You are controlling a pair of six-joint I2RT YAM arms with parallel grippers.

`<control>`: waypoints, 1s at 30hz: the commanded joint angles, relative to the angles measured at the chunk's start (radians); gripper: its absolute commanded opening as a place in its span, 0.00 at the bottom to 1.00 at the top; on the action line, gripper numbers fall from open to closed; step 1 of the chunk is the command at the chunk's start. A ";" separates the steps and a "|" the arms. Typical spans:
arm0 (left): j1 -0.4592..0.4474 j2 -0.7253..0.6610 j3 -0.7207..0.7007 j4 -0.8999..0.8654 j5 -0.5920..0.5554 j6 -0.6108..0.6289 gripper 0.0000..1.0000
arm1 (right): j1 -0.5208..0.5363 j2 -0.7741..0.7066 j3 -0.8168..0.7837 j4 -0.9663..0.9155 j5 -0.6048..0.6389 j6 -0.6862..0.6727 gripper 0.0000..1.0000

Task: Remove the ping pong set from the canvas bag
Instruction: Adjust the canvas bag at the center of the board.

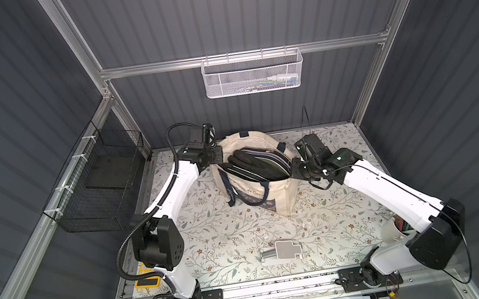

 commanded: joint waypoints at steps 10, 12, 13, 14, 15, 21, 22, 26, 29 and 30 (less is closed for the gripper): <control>0.167 -0.049 -0.030 0.047 -0.148 -0.048 0.00 | 0.081 0.283 0.267 0.075 -0.064 -0.119 0.00; 0.167 -0.060 -0.060 0.070 -0.137 -0.052 0.00 | 0.099 0.290 0.261 0.090 -0.066 -0.126 0.09; 0.167 -0.069 -0.079 0.088 -0.127 -0.053 0.00 | 0.106 0.281 0.247 0.102 -0.065 -0.131 0.19; 0.167 -0.079 -0.097 0.103 -0.119 -0.057 0.00 | 0.109 0.269 0.229 0.114 -0.064 -0.135 0.29; 0.168 -0.091 -0.119 0.126 -0.106 -0.060 0.00 | 0.111 0.250 0.206 0.128 -0.060 -0.142 0.42; 0.165 -0.171 -0.295 0.270 -0.011 -0.093 0.00 | 0.113 0.091 0.124 0.167 0.041 -0.257 0.99; 0.164 -0.180 -0.324 0.292 0.006 -0.101 0.00 | 0.113 0.071 0.123 0.168 0.052 -0.283 0.99; 0.155 -0.199 -0.409 0.368 0.052 -0.108 0.00 | 0.122 0.022 0.137 0.202 0.016 -0.415 0.99; 0.147 -0.211 -0.447 0.401 0.050 -0.111 0.00 | 0.137 0.047 0.184 0.210 -0.067 -0.519 0.99; 0.148 -0.216 -0.460 0.413 0.048 -0.114 0.00 | 0.144 0.068 0.214 0.199 -0.098 -0.552 0.99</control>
